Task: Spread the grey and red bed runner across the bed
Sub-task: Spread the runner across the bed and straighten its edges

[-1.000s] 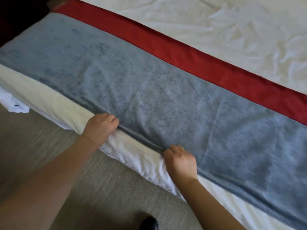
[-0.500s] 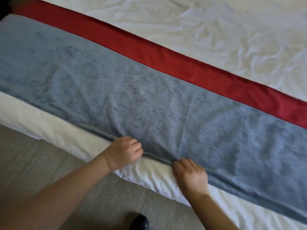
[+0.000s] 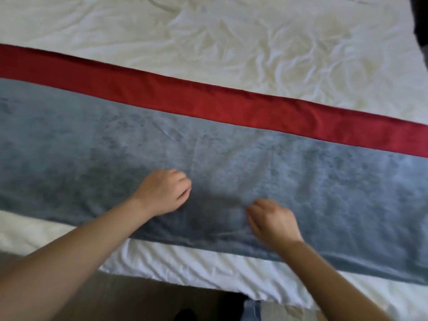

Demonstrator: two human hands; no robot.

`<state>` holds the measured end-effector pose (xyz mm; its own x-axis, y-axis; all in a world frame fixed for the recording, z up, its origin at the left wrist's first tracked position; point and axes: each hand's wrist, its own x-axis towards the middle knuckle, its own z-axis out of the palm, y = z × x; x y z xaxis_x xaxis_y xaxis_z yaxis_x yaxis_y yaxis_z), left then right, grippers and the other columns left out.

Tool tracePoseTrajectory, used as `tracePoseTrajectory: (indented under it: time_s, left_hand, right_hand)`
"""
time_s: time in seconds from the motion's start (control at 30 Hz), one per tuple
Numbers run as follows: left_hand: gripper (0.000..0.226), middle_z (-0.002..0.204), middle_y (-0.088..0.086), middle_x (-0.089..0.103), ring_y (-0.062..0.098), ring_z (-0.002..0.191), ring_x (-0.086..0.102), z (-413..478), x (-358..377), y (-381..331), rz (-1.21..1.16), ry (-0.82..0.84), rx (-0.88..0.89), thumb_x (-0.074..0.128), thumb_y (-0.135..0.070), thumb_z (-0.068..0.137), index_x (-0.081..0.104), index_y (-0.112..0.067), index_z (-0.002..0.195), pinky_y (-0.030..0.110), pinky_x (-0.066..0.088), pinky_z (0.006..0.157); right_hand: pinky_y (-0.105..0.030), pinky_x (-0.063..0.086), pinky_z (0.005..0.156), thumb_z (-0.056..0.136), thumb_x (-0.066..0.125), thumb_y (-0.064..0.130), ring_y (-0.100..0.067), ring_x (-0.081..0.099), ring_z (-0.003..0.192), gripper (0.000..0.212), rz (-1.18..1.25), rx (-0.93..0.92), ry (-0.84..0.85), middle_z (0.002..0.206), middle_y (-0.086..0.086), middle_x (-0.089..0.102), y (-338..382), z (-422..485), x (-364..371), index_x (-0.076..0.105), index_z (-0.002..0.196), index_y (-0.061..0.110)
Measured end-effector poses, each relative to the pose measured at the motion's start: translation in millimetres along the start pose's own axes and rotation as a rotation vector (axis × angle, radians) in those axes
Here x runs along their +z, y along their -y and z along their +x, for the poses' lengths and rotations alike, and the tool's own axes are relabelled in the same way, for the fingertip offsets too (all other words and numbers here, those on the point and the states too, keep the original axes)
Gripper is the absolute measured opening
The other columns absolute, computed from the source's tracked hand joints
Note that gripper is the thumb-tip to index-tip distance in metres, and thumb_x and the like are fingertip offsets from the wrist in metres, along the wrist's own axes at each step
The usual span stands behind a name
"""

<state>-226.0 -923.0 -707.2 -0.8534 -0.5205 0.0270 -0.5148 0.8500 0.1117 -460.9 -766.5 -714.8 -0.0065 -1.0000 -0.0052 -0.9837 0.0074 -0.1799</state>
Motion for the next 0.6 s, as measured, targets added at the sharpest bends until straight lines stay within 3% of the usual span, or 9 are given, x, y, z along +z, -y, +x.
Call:
tracePoseTrajectory:
  time_s: [0.07, 0.17, 0.23, 0.4, 0.6]
  left_hand:
    - [0.018, 0.076, 0.007, 0.064, 0.03, 0.072, 0.063, 56.6, 1.5, -9.4, -0.046, -0.017, -0.077, 0.052, -0.02, 0.086, 0.067, -0.012, 0.078, 0.034, 0.05, 0.053]
    - [0.018, 0.096, 0.008, 0.063, 0.031, 0.092, 0.059, 139.7, 7.7, -11.6, -0.07, -0.021, -0.192, 0.05, -0.019, 0.09, 0.064, -0.011, 0.097, 0.041, 0.051, 0.069]
    - [0.022, 0.103, 0.009, 0.063, 0.032, 0.098, 0.058, 188.4, 12.6, -6.4, -0.052, -0.022, -0.23, 0.048, -0.016, 0.09, 0.064, -0.011, 0.104, 0.043, 0.051, 0.074]
    - [0.025, 0.108, 0.014, 0.064, 0.035, 0.102, 0.058, 278.2, 26.0, 26.2, 0.107, 0.036, -0.292, 0.047, -0.008, 0.089, 0.065, -0.009, 0.107, 0.046, 0.051, 0.077]
    - [0.024, 0.107, 0.018, 0.063, 0.039, 0.101, 0.057, 328.0, 40.7, 58.8, 0.161, 0.112, -0.322, 0.051, -0.015, 0.092, 0.065, -0.007, 0.11, 0.046, 0.05, 0.078]
  right_hand:
    - [-0.033, 0.049, 0.043, 0.081, 0.066, 0.02, -0.031, 0.064, 0.064, 0.015, -0.024, 0.062, 0.012, 0.072, -0.008, 0.062, -45.4, 30.3, -11.5, 0.065, 0.068, 0.013]
    - [-0.036, 0.05, 0.059, 0.09, 0.052, 0.027, -0.031, 0.061, 0.088, 0.021, -0.052, 0.159, -0.002, 0.09, -0.007, 0.063, -108.3, 92.1, -22.2, 0.067, 0.086, 0.014]
    - [-0.037, 0.049, 0.06, 0.09, 0.05, 0.025, -0.033, 0.059, 0.089, 0.021, -0.042, 0.158, -0.051, 0.091, -0.009, 0.06, -144.0, 134.4, -27.2, 0.066, 0.086, 0.012]
    - [-0.035, 0.043, 0.06, 0.088, 0.047, 0.018, -0.035, 0.057, 0.091, 0.02, -0.078, 0.089, -0.064, 0.096, -0.011, 0.06, -203.0, 224.2, -24.7, 0.065, 0.091, 0.008]
    - [-0.038, 0.051, 0.07, 0.092, 0.046, 0.017, -0.031, 0.059, 0.098, 0.026, -0.048, 0.047, -0.04, 0.104, -0.009, 0.062, -235.7, 276.6, -4.6, 0.068, 0.105, 0.011]
